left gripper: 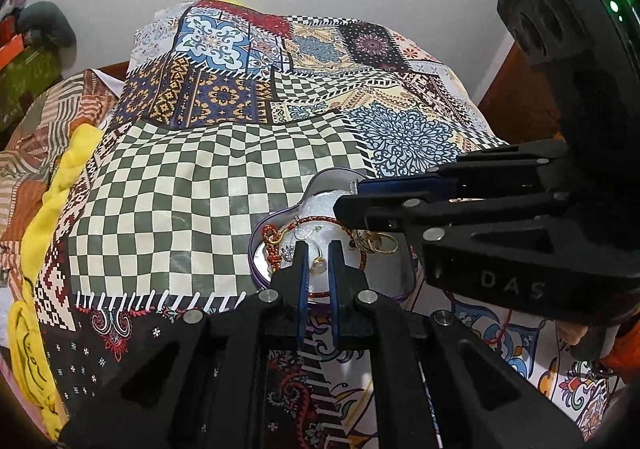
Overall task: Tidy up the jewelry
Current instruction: 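Carry both rings over the heart tin and open both grippers to drop them, then move both grippers back to the red beaded bracelet on the quilt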
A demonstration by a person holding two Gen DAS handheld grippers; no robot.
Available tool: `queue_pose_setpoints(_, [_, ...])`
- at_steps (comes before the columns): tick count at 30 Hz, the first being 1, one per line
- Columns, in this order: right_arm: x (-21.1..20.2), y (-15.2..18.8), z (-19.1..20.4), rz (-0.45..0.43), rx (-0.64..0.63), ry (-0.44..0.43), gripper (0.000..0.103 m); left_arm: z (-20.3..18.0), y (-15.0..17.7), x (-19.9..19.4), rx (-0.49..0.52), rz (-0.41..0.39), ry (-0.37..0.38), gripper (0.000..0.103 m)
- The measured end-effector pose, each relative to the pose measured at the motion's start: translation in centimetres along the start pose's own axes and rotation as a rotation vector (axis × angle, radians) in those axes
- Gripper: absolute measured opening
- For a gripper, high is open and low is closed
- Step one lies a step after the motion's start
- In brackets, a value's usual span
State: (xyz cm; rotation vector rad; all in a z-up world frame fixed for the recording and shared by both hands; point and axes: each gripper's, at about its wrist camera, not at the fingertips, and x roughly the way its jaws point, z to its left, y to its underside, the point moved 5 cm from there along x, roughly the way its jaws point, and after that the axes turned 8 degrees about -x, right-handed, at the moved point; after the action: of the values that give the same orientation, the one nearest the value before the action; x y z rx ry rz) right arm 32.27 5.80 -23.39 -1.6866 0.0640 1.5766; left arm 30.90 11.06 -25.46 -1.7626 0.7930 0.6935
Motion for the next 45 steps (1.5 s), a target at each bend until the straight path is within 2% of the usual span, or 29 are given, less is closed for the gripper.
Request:
queue_pose_setpoints(7, [-0.3,-0.4,-0.1,0.002,-0.001,0.017,0.014,0.9,0.0,0.1,-0.046,-0.003,-0.007,0.007])
queue_pose_setpoints(10, [-0.8,-0.4,0.0,-0.003,-0.016,0.045,0.018,0.9,0.1,-0.4,-0.037,-0.015,-0.023,0.007])
queue_pose_setpoints(13, [-1.5,-0.2,0.1,-0.017,-0.023,0.063,0.023,0.7,0.2,-1.3,-0.021,-0.034,-0.041,0.01])
queue_pose_setpoints(25, [-6.7,1.3,0.5,-0.09,-0.004,0.111,0.023,-0.4,0.6,-6.8,-0.003,-0.098,-0.07,0.013])
queue_pose_setpoints(29, [-9.5,2.5,0.6,-0.126,0.002,0.144,0.023,-1.3,0.8,-8.6,0.003,-0.116,-0.072,0.021])
queue_pose_setpoints(37, [-14.3,6.3,-0.4,-0.172,0.04,0.205,0.023,-3.7,2.1,-10.8,0.028,-0.12,-0.059,0.027])
queue_pose_setpoints(39, [-14.6,7.3,-0.9,-0.167,0.057,0.208,0.025,-4.3,2.5,-10.8,0.035,-0.107,-0.053,0.027])
queue_pose_setpoints(41, [-14.6,8.5,-1.4,-0.156,0.072,0.21,0.033,-4.9,3.1,-10.6,0.043,-0.09,-0.047,0.027])
queue_pose_setpoints(45, [-13.9,10.8,-2.2,-0.124,0.102,0.202,0.035,-5.9,4.3,-9.9,0.055,-0.059,-0.032,0.028])
